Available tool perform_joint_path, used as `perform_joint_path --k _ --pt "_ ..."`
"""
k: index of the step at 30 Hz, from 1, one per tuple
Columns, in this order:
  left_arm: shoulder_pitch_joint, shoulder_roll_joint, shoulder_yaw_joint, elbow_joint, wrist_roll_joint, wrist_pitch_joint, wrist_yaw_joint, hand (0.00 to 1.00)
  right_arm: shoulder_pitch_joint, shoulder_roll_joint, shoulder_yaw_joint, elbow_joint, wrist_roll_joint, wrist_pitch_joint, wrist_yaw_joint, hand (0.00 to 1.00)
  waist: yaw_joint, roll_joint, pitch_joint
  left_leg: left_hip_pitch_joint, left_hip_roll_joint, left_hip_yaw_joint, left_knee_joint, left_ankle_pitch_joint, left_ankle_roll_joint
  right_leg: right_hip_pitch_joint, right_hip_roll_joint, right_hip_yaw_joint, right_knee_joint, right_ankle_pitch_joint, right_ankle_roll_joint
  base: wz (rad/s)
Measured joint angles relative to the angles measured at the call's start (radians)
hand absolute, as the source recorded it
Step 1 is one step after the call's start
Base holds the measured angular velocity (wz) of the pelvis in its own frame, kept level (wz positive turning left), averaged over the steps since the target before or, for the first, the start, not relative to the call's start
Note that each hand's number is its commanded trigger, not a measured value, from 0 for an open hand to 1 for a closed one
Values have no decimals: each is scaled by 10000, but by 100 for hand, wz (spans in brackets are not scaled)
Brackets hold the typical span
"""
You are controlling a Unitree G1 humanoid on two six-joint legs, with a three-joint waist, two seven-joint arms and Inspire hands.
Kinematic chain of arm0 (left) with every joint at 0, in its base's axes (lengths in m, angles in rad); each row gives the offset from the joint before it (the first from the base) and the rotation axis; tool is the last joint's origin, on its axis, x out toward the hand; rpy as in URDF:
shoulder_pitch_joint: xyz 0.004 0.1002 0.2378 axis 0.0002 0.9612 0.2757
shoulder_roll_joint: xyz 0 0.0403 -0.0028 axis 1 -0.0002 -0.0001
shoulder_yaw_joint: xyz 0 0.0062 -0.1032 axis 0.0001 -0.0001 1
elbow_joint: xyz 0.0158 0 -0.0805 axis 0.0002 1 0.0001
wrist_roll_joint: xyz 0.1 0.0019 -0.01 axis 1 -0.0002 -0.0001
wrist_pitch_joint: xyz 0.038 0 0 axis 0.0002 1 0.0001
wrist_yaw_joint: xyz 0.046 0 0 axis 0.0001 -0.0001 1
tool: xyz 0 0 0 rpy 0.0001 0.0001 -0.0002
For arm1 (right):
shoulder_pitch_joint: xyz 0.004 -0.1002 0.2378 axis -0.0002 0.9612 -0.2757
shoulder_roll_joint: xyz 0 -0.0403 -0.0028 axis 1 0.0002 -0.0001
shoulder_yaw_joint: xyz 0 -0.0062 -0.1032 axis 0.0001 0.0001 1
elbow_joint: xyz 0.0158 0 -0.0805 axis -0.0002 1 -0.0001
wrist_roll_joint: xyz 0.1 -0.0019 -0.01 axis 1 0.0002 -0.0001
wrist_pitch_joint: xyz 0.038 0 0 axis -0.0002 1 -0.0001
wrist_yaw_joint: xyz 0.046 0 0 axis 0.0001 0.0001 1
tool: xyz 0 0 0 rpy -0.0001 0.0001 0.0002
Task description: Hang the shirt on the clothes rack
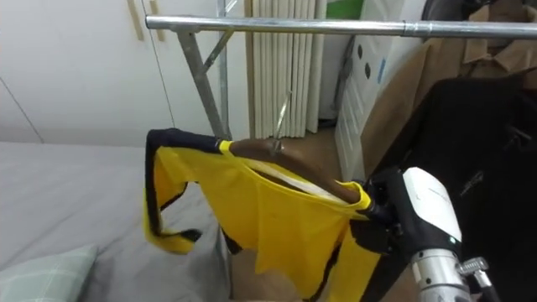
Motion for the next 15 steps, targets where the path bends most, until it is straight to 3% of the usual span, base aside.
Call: perform_joint_path --k 5,8,15 --pt "84 -10 0 473 0 0 -135 0 14 45 7 -119 -91 150 65 100 -10 20 -9 269 130 755 -310 -8 34 2 182 541 -186 158 23 -39" --pt "84 -7 2 853 1 0 -216 0 7 294 57 -123 -613 181 67 100 -10 15 -11 475 151 1132 -530 -15 14 27 339 966 -116 159 30 -43" --pt "118 49 104 970 34 1 -360 0 -10 344 122 -95 -644 490 217 100 -8 -72 -3 719 149 1165 -734 -12 -22 185 398 1013 -134 144 -59 -6"
